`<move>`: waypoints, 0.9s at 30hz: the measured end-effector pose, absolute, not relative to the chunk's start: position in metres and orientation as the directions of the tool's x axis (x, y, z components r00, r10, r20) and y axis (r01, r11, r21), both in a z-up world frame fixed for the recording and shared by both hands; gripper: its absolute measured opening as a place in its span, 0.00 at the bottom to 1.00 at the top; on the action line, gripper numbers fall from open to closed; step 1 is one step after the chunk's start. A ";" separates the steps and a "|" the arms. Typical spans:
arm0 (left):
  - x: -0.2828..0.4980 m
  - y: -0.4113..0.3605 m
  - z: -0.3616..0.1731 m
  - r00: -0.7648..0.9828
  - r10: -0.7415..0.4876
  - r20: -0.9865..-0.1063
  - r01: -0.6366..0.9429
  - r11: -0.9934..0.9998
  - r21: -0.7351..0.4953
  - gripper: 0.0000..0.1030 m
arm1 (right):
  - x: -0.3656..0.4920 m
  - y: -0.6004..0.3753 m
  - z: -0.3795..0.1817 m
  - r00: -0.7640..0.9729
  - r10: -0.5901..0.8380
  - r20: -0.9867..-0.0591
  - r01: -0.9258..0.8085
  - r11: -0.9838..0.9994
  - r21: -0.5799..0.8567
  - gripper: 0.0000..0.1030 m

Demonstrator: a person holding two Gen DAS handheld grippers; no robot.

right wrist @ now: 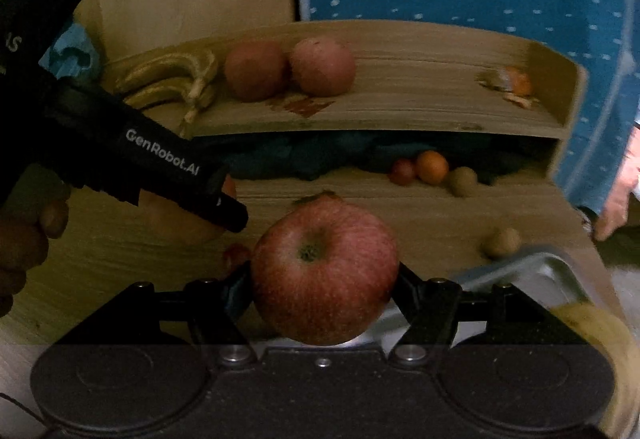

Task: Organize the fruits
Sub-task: 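Carry the held red apples in both grippers over the silver tray beside the bananas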

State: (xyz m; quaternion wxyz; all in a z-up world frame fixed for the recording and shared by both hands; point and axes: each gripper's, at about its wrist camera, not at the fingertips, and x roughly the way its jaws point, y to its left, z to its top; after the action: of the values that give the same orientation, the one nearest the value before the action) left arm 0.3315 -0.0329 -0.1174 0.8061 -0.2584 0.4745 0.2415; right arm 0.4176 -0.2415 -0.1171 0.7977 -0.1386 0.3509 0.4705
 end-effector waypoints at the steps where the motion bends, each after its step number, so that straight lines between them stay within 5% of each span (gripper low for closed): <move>1: 0.332 -0.036 -0.116 0.438 0.136 -0.889 -0.621 0.761 -0.189 0.71 | 0.416 -0.247 -0.115 0.326 0.647 -0.689 -0.837 0.536 0.108 0.70; 27: 0.405 -0.160 -0.128 0.451 -0.119 -0.884 -0.233 0.941 -0.246 0.71 | 0.418 -0.394 -0.112 0.584 0.355 -0.730 -0.498 0.867 0.023 0.70</move>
State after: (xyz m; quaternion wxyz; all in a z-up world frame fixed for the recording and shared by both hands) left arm 0.4050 -0.1599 -0.1277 0.8351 -0.1684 0.5226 0.0340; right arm 0.4181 -0.3936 -0.1118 0.8851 -0.0927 0.3872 0.2411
